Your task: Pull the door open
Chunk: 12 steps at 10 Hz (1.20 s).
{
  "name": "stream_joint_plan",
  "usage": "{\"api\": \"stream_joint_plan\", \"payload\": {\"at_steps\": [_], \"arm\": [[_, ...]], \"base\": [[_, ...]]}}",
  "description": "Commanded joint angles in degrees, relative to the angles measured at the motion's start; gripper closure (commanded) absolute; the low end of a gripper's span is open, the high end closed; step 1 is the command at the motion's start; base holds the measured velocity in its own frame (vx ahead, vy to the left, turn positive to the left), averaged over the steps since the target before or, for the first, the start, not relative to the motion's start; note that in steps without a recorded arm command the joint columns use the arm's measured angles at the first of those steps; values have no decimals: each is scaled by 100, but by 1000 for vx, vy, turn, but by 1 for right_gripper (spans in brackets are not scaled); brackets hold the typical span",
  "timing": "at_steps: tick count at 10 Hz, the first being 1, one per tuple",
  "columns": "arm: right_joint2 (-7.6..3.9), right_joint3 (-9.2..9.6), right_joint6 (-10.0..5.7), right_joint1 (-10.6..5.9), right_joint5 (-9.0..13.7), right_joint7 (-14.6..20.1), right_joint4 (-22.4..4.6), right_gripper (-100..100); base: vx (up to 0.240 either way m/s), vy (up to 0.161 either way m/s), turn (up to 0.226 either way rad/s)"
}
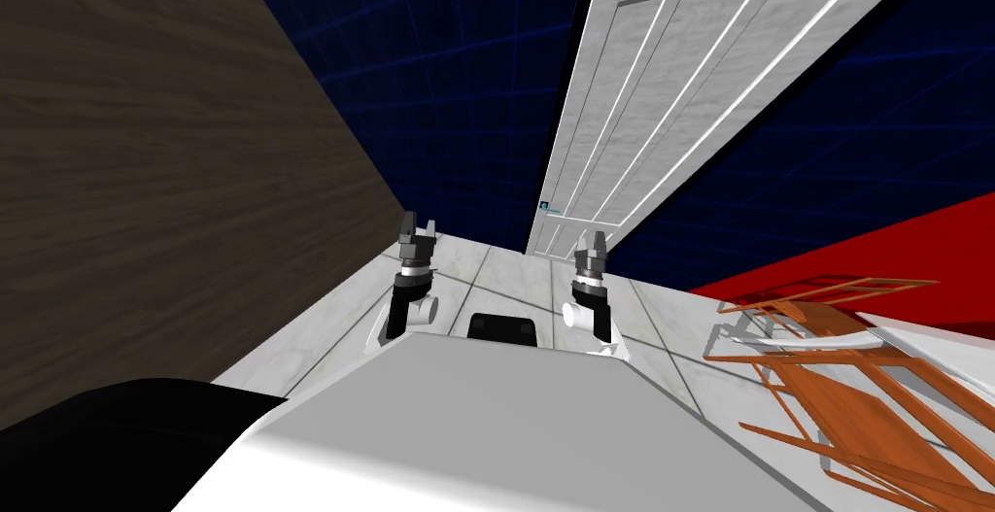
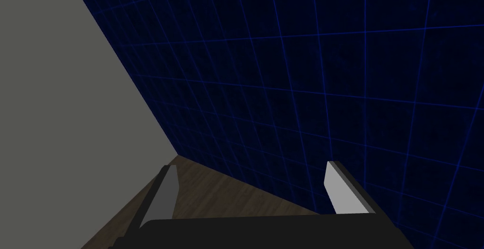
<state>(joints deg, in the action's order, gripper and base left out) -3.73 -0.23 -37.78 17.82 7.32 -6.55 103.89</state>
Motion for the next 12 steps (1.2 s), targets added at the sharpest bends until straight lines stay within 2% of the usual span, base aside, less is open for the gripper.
{"api": "stream_joint_plan", "payload": {"at_steps": [1, 6, 12], "arm": [[-37, -44, -27, -108, 20, 32, -251, -100], [-121, -152, -142, -424, 66, 111, -1029, -100], [-204, -289, -287, -821, 123, 212, -2096, -100]], "base": [[109, -21, 14], [94, 1, 15], [101, -7, 16]]}}
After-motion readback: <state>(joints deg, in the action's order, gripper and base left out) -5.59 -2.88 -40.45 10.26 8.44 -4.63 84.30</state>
